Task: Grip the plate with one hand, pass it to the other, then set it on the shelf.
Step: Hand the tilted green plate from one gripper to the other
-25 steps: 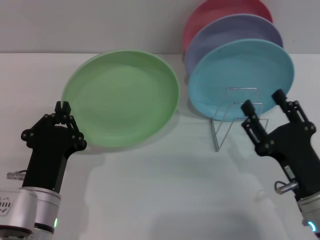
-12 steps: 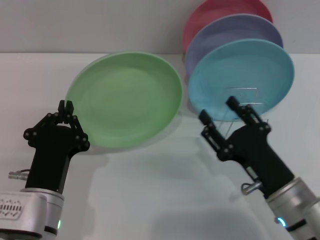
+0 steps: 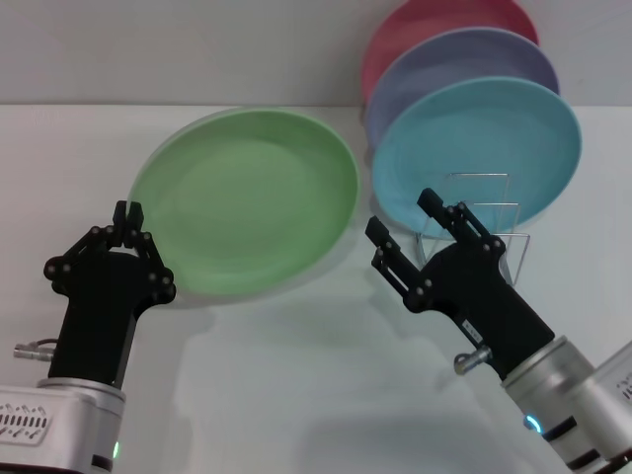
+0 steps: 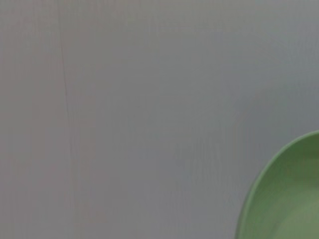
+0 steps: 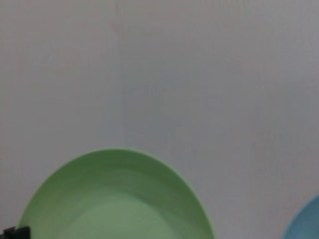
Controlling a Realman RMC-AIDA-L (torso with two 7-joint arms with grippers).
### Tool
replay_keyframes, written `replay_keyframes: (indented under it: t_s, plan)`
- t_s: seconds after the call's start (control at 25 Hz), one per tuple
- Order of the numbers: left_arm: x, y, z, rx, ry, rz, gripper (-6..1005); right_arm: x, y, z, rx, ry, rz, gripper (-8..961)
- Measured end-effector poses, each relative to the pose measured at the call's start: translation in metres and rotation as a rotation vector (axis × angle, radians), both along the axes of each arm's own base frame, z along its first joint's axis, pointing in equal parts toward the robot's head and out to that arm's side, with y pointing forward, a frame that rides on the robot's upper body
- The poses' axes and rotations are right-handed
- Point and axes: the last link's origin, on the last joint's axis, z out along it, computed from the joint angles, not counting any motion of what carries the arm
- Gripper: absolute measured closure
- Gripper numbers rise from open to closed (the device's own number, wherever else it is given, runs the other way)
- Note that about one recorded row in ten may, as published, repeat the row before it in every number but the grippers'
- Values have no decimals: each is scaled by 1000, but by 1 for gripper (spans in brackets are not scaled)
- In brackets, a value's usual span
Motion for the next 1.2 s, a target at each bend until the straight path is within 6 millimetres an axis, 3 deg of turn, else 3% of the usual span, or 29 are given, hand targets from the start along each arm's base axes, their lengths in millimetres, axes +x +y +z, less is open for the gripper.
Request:
replay_keyframes:
  t_s: [0.96, 1.2]
  plan:
    - [5, -7, -1, -4, -34, -29, 968, -11, 27, -7, -33, -42, -6, 274]
    - [5, -7, -2, -7, -44, -28, 968, -13, 32, -10, -47, -57, -14, 328]
